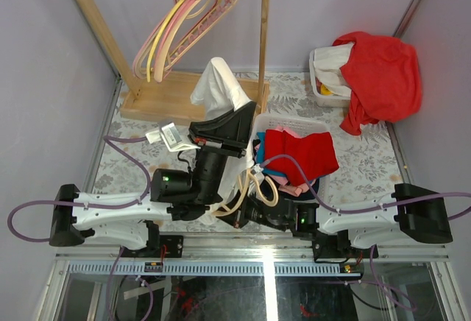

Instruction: Place the t-shirt on the hanger

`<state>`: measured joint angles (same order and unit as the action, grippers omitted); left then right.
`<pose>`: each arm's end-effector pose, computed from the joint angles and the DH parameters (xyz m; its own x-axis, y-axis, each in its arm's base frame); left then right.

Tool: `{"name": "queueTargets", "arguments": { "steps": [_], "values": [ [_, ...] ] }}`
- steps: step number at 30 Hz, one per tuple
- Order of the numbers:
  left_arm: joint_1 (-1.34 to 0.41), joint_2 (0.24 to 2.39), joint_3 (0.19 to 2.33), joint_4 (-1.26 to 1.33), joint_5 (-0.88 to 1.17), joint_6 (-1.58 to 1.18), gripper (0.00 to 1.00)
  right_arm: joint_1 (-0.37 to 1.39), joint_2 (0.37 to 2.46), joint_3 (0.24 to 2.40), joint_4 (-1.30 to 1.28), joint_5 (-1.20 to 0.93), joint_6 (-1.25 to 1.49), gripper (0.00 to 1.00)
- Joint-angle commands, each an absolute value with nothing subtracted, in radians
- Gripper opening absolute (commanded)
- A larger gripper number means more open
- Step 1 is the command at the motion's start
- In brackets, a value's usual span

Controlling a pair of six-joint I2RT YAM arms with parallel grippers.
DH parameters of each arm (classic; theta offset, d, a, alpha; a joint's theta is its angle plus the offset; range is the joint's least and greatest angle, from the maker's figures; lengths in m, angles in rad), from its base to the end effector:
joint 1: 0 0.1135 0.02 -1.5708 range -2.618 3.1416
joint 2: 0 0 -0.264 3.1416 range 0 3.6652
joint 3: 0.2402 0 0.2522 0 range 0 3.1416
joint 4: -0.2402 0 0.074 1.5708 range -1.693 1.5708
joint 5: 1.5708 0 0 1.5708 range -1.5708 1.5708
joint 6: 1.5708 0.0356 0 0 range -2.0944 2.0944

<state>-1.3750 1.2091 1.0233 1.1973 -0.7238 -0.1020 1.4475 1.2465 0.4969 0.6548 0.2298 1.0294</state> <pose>0.0682 -0.2228 0.4595 0.0962 -0.8770 -0.4707 0.6799 0.4032 -0.6124 0.0405 0.2612 0.2305 -0.8102 0.2471 -0.5315 -0.4736 0.2582 0.8420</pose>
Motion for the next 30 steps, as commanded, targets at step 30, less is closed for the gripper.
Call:
{"name": "queueTargets", "arguments": {
  "steps": [30],
  "values": [
    [-1.584, 1.313, 1.197, 1.518, -0.668, 0.688, 0.0, 1.66, 0.982, 0.573, 0.152, 0.493, 0.898, 0.0]
  ]
}}
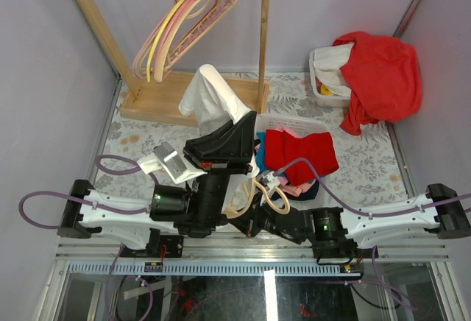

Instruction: Place the t-shirt on the hanger

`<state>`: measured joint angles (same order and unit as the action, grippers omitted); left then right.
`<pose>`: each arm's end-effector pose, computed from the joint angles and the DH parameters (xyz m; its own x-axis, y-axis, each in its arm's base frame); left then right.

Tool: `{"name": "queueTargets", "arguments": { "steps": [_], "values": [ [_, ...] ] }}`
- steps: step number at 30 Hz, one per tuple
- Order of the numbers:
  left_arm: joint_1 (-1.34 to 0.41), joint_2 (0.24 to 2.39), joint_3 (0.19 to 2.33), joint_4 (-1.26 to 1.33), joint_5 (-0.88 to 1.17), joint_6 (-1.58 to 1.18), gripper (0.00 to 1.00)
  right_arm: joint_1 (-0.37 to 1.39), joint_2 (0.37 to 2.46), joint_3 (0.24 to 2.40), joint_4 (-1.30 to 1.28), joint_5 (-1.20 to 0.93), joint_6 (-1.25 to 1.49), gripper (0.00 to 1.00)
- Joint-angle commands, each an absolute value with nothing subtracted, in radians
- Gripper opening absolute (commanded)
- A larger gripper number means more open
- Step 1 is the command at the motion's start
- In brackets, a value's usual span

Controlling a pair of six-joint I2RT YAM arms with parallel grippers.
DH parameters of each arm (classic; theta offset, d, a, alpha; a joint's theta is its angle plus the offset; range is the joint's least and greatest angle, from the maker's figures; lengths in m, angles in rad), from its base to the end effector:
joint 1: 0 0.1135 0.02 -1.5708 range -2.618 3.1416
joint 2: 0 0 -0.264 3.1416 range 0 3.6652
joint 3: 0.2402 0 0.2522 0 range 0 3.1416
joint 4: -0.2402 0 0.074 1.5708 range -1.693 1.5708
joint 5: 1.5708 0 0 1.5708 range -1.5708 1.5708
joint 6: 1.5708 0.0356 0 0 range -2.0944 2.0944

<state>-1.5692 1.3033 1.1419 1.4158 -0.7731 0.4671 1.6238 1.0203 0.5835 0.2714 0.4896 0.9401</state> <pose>0.0252 -0.2326 0.4825 0.3235 -0.7502 -0.5767 0.6381 0.6230 -0.4525 0.0044 0.2338 0.2719 -0.7264 0.2394 -0.6442 -0.5412 0.3784 0.7509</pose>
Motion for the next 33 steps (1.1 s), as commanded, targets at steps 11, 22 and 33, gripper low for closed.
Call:
{"name": "queueTargets", "arguments": {
  "steps": [11, 22, 33],
  "values": [
    [-1.643, 1.454, 1.31, 1.592, -0.757, 0.925, 0.0, 1.66, 0.974, 0.724, 0.053, 0.43, 0.837, 0.0],
    [-1.643, 1.485, 1.376, 1.602, -0.748, 0.989, 0.0, 1.665, 1.118, 0.735, 0.143, 0.223, 0.874, 0.0],
    [-1.634, 1.41, 1.361, 1.61, -0.75, 0.809, 0.0, 1.671, 1.168, 0.656, 0.258, 0.244, 0.882, 0.0]
  ]
}}
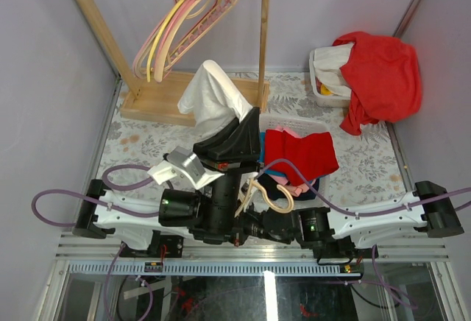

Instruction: Place the t-shirt on the hanger

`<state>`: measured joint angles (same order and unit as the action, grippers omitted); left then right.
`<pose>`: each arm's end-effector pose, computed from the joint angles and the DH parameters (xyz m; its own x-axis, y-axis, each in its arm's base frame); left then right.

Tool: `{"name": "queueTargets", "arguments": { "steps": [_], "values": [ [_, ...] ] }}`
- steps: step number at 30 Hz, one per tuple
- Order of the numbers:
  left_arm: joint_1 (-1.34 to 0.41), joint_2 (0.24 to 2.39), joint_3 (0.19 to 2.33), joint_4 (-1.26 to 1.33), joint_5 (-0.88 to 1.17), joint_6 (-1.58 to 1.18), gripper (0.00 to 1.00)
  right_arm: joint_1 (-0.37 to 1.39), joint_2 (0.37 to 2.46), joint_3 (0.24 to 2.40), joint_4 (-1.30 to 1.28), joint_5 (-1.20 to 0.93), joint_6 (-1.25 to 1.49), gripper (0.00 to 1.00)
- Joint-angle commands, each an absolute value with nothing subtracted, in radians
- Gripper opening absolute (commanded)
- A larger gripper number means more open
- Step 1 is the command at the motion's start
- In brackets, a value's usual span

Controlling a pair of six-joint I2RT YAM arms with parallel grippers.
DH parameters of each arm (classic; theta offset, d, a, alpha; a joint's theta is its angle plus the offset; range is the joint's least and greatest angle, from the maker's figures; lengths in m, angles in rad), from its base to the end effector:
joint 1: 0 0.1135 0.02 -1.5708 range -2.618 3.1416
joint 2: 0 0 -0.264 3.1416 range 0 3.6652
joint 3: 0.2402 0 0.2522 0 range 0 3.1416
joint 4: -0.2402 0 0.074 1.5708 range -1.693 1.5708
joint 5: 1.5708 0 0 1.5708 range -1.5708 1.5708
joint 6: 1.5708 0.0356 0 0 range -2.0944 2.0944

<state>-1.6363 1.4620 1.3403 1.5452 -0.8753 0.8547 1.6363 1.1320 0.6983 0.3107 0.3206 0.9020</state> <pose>0.0105 -0.2572 0.5015 0.4454 -0.5948 -0.6692 0.4734 0.7909 -0.3878 -0.0060 0.2625 0.2908 -0.7541 0.1202 -0.6457 -0.6062 0.2510 0.7547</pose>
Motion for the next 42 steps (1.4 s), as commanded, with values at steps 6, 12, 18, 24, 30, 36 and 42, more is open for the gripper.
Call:
{"name": "queueTargets", "arguments": {
  "steps": [6, 12, 18, 24, 30, 36, 42],
  "values": [
    [-1.621, 1.379, 1.334, 1.61, -0.749, 0.718, 0.0, 1.671, 1.149, 0.591, 0.372, 0.257, 0.869, 0.0],
    [-1.604, 1.319, 1.263, 1.609, -0.741, 0.593, 0.0, 1.671, 1.132, 0.472, 0.589, 0.199, 0.852, 0.0],
    [-1.57, 1.266, 1.201, 1.608, -0.731, 0.456, 0.0, 1.671, 1.139, 0.435, 0.663, 0.139, 0.837, 0.0],
    [-1.545, 1.22, 1.142, 1.608, -0.714, 0.322, 0.0, 1.669, 1.17, 0.394, 0.748, 0.1, 0.861, 0.0],
    [-1.508, 1.194, 1.105, 1.608, -0.695, 0.207, 0.0, 1.659, 1.175, 0.347, 0.825, 0.066, 0.887, 0.0],
    [-1.473, 1.188, 1.089, 1.61, -0.689, 0.121, 0.0, 1.657, 1.21, 0.302, 0.906, 0.045, 0.927, 0.0],
    [-1.458, 1.193, 1.083, 1.608, -0.69, 0.12, 0.0, 1.656, 1.19, 0.261, 0.954, 0.047, 0.942, 0.0]
  ]
}}
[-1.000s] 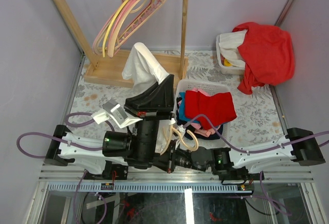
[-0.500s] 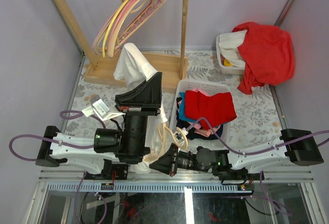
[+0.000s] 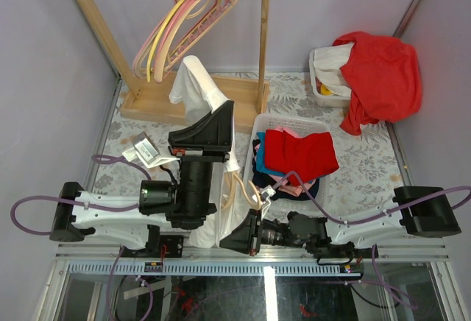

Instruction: Place the t-shirt on the hanger

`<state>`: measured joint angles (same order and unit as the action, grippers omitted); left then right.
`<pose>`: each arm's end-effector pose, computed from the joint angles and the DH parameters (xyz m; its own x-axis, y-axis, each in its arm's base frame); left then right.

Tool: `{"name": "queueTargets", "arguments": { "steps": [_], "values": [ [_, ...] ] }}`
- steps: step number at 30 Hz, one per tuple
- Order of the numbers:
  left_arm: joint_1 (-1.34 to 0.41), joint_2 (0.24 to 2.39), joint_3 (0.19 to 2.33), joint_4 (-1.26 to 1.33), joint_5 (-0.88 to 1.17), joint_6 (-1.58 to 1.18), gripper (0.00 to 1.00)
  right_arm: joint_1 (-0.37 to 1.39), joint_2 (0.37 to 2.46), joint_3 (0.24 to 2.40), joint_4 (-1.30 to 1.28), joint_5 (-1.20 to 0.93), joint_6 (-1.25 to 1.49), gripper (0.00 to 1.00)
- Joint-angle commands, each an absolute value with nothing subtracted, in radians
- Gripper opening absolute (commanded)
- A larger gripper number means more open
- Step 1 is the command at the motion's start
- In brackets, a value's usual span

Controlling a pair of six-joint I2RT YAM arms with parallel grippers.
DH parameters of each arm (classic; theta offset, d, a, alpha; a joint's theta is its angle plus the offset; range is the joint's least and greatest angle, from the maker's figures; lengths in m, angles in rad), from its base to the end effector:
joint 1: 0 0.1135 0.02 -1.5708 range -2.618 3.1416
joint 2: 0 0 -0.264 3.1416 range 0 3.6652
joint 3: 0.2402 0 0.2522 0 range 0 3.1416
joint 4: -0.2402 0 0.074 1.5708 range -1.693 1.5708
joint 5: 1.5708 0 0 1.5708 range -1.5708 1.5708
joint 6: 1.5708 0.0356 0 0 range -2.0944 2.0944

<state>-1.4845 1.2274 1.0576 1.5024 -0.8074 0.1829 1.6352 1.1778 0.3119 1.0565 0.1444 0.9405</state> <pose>0.0434 -0.2030 0.4757 0.2050 -0.9103 -0.3597 0.6476 0.4017 -0.6475 -0.0097 0.2304 0.2304 -0.8123 0.1739 -0.5567 -0.5775 -0.1072 0.8093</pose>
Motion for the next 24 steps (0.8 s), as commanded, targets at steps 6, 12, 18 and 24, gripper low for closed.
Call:
{"name": "queueTargets", "arguments": {
  "steps": [6, 12, 18, 24],
  "values": [
    [-1.456, 1.185, 1.094, 1.519, -0.689, 0.21, 0.0, 1.656, 1.0, 0.264, 0.778, 0.08, 0.923, 0.0],
    [-1.457, 1.126, 1.076, 1.34, -0.728, 0.195, 0.0, 1.657, 0.619, 0.405, 0.249, 0.296, 0.827, 0.0],
    [-1.458, 1.096, 1.018, 1.305, -0.812, 0.109, 0.0, 1.655, 0.616, 0.672, 0.015, 0.484, 0.643, 0.0],
    [-1.458, 1.091, 1.036, 1.238, -0.881, 0.017, 0.0, 1.639, 0.883, 0.994, -0.097, 0.604, 0.444, 0.0]
  ]
}}
